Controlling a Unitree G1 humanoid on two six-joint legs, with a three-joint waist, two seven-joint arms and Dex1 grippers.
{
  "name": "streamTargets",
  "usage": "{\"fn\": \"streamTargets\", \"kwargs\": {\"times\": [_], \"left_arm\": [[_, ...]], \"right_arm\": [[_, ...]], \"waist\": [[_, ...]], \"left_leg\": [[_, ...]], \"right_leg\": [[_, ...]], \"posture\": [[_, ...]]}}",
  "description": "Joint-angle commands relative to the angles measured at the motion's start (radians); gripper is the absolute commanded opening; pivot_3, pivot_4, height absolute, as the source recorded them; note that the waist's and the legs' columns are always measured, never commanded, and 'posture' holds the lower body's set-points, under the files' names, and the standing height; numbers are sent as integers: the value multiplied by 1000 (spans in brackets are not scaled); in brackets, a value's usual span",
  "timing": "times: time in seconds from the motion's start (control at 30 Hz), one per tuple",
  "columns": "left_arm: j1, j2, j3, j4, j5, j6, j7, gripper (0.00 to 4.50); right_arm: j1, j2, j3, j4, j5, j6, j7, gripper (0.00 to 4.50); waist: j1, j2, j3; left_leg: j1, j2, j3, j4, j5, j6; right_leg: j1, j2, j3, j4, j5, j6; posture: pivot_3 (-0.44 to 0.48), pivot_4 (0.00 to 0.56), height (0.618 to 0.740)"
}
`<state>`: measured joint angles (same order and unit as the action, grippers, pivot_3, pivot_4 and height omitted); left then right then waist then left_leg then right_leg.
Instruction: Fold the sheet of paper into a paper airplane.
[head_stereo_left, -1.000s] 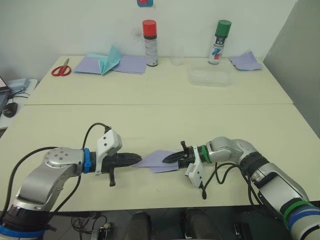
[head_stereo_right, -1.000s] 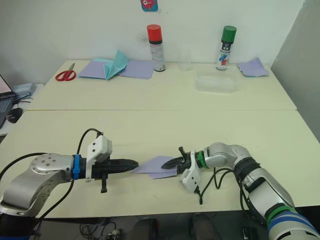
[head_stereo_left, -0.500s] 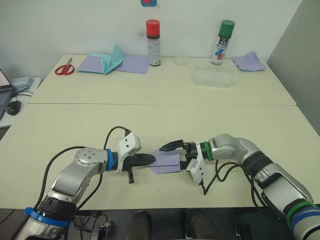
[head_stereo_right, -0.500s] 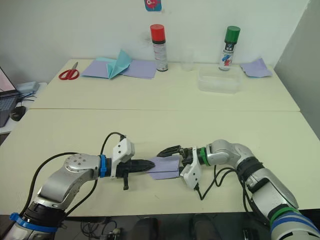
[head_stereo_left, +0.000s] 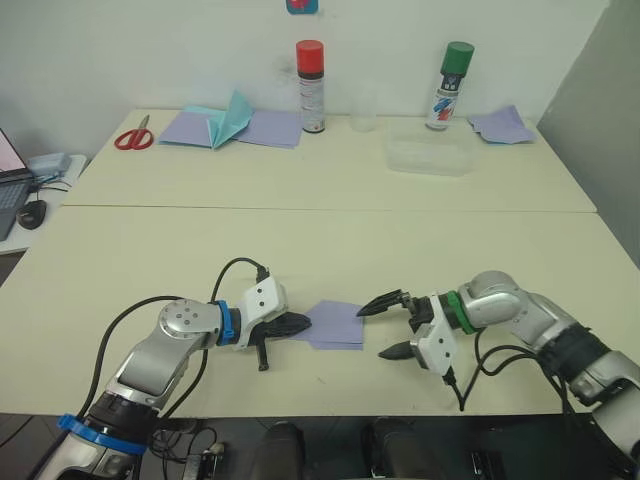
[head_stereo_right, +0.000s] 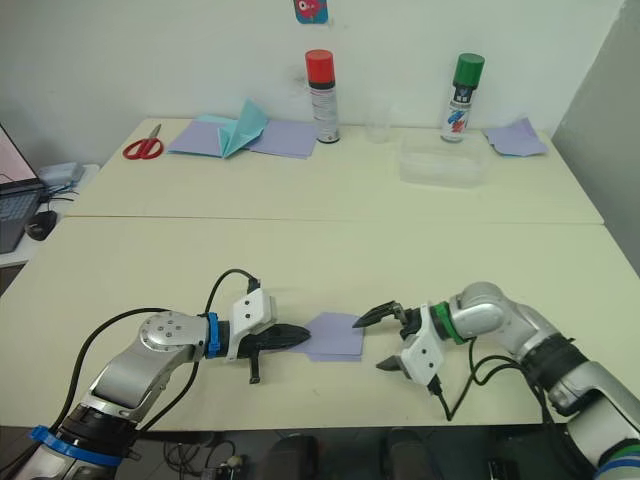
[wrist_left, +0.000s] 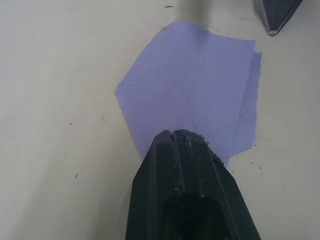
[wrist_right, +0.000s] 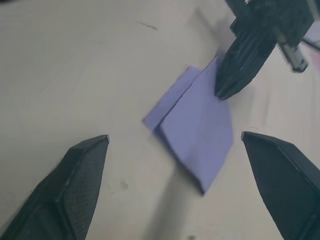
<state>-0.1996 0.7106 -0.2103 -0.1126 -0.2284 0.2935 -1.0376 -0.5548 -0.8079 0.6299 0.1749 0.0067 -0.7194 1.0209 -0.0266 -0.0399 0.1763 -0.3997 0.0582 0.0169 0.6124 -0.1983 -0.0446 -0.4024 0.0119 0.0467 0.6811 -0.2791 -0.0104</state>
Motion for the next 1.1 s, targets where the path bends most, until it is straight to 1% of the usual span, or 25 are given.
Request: {"fn": "streamTargets", "kwargs": {"times": [0.03, 0.17, 0.23, 0.27, 0.33, 0.37, 0.43, 0.5, 0.63, 0.7, 0.83, 0.97, 1.1], "left_arm": [[40, 12, -27, -23, 21, -21, -25, 0], [51, 31, -10, -31, 33, -50, -24, 0], [50, 35, 0, -29, 41, -71, -20, 0], [48, 36, 3, -31, 42, -80, -21, 0], [50, 40, 7, -34, 43, -91, -26, 0], [51, 42, 7, -35, 44, -94, -28, 0], [54, 51, 5, -28, 55, -107, -33, 0], [58, 56, 3, -20, 62, -115, -35, 0], [65, 62, -7, -17, 67, -116, -41, 0], [69, 60, -11, -16, 70, -119, -39, 0], [77, 62, -21, -10, 79, -126, -43, 0], [72, 57, -22, -2, 82, -130, -41, 0], [77, 51, -27, -13, 83, -125, -36, 0]], "right_arm": [[49, 13, -112, -163, 184, 363, -21, 4474], [90, 91, -206, -271, 345, 852, -123, 4474], [89, 131, -237, -303, 390, 1033, -160, 4474], [88, 147, -256, -323, 443, 1161, -180, 4302], [86, 175, -297, -359, 524, 1350, -212, 3833], [79, 193, -330, -372, 578, 1453, -238, 3544], [68, 202, -385, -396, 685, 1654, -258, 2799], [65, 215, -433, -410, 757, 1808, -294, 2799], [44, 270, -509, -394, 819, 2007, -377, 2799], [34, 300, -536, -385, 831, 2067, -406, 2799], [5, 405, -626, -324, 837, 2256, -503, 2799], [-6, 482, -671, -296, 805, 2328, -564, 2799], [-6, 532, -691, -268, 802, 2334, -613, 2799]], "waist": [[-1, 0, 0], [-5, 1, -1], [-4, 1, -1], [-4, 1, -1], [-4, 1, -1], [-4, 1, -1], [-4, 1, -1], [-4, 1, -1], [-6, 1, -1], [-6, 1, -1], [-7, 1, -1], [-6, 1, -1], [-7, 2, -1]], "left_leg": [[0, 1, 0, 0, 0, 0], [1, 4, 0, 0, 0, 0], [1, 4, -1, 0, 0, 0], [0, 4, -1, 0, 0, 0], [0, 4, -1, 0, 0, 0], [-1, 4, 0, 0, 0, 0], [-1, 4, 0, 0, 0, 0], [-2, 3, 0, 0, 0, 0], [-1, 4, 0, 0, 0, 0], [-1, 4, 0, 0, 0, 0], [-1, 4, 0, 0, 0, 0], [-2, 3, 0, 0, 0, 0], [-2, 4, 0, -1, 0, 0]], "right_leg": [[0, 1, 0, 0, 0, 0], [0, 3, -1, 1, 0, 0], [-1, 4, -1, 2, 0, 0], [-1, 4, -1, 2, 0, 0], [-2, 4, -1, 2, 0, 0], [-2, 4, -1, 1, 0, 0], [-2, 4, -1, 1, 0, 0], [-2, 4, -1, 0, 0, 0], [-3, 4, -1, 0, 0, 0], [-3, 5, -1, 0, 0, 0], [-3, 5, -1, 0, 0, 0], [-3, 5, -1, 0, 0, 0], [-3, 5, -1, 0, 0, 0]], "posture": [[0, 150, 740], [0, 150, 740], [0, 150, 740], [0, 150, 740], [0, 150, 740], [0, 150, 740], [0, 150, 740], [0, 150, 740], [0, 150, 740], [0, 150, 740], [0, 150, 740], [0, 150, 740], [0, 150, 740]]}}
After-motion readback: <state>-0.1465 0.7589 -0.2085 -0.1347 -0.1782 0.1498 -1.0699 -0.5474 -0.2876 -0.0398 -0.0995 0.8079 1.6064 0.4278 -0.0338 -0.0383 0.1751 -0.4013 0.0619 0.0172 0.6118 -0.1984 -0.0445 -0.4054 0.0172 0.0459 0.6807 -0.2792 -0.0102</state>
